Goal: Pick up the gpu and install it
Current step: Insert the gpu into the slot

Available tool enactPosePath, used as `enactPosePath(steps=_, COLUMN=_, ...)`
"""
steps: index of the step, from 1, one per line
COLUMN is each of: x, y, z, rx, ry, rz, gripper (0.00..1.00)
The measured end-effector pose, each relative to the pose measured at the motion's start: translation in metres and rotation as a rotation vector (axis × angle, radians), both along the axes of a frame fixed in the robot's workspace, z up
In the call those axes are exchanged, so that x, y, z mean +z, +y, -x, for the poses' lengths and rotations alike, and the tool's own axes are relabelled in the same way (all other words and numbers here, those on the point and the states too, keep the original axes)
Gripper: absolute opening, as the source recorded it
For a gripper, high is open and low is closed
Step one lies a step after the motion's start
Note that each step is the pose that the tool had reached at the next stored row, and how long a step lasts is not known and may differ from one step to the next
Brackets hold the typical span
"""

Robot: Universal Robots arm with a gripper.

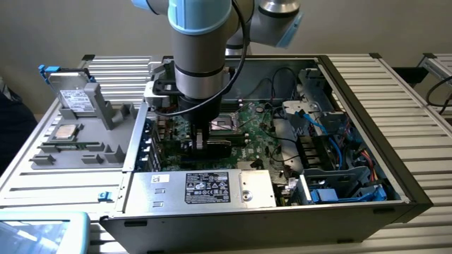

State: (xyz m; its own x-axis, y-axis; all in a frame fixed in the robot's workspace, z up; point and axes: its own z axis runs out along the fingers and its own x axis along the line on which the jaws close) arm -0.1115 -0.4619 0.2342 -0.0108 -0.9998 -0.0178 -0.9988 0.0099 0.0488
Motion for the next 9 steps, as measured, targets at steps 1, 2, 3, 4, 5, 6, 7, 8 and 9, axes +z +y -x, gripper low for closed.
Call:
enactPosePath(steps=1, x=-0.0001, y=0.0, z=0.0007, rx=0.0, ry=-0.0001, rz=-0.0001, gripper=0.28)
enactPosePath(steps=2, x=-0.0001, y=0.0, z=0.001, rx=0.0, ry=-0.0001, rz=0.0001, gripper=0.28)
enactPosePath(steps=3, x=0.0, y=0.0, z=0.0011, rx=0.0, ry=0.0002, rz=0.0002, gripper=0.28)
enactPosePath(steps=4, x=0.0, y=-0.0001, z=0.0013, rx=0.0, ry=0.0003, rz=0.0003, gripper=0.28)
enactPosePath(steps=5, x=0.0, y=-0.0001, z=0.0014, rx=0.0, ry=0.0004, rz=0.0004, gripper=0.28)
enactPosePath(steps=6, x=0.0, y=-0.0001, z=0.0014, rx=0.0, ry=0.0006, rz=0.0003, gripper=0.28)
enactPosePath(steps=7, x=0.0, y=-0.0001, z=0.0015, rx=0.0, ry=0.0007, rz=0.0003, gripper=0.28)
enactPosePath(steps=8, x=0.0, y=-0.0001, z=0.0015, rx=0.0, ry=0.0007, rz=0.0003, gripper=0.28)
enactPosePath(steps=9, x=0.0, y=-0.0001, z=0.0015, rx=0.0, ry=0.0008, rz=0.0003, gripper=0.28)
